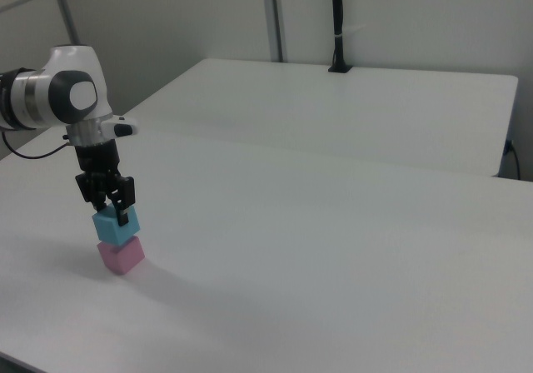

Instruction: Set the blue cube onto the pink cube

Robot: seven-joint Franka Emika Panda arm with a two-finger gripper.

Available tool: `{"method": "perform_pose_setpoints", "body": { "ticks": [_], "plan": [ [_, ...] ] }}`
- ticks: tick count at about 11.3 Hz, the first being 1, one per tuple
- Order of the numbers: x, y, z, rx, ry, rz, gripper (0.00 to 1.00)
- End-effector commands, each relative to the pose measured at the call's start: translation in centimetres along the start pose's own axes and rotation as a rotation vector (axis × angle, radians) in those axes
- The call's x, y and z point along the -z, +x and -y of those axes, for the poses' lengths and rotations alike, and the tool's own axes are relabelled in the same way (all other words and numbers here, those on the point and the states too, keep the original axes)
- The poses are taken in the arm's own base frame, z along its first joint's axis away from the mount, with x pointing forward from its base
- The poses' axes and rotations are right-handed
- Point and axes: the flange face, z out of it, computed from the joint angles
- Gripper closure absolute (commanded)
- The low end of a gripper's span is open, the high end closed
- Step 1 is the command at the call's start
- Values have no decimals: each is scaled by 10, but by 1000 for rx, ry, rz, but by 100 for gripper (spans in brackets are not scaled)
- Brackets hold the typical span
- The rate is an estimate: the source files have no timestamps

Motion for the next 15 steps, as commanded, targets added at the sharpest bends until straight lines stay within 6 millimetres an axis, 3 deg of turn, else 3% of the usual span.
{"method": "perform_pose_setpoints", "body": {
  "ticks": [1, 3, 6, 8, 11, 15],
  "plan": [
    [-10, -3, 8, -7, -13, 1, 38],
    [-10, -2, 9, -42, -15, -1, 0],
    [-6, -2, 9, -50, -15, -2, 0],
    [14, 1, 0, -60, -7, -28, 0],
    [74, -2, -46, -31, 17, -77, 0],
    [149, -16, -127, -87, 82, -84, 0]
  ]
}}
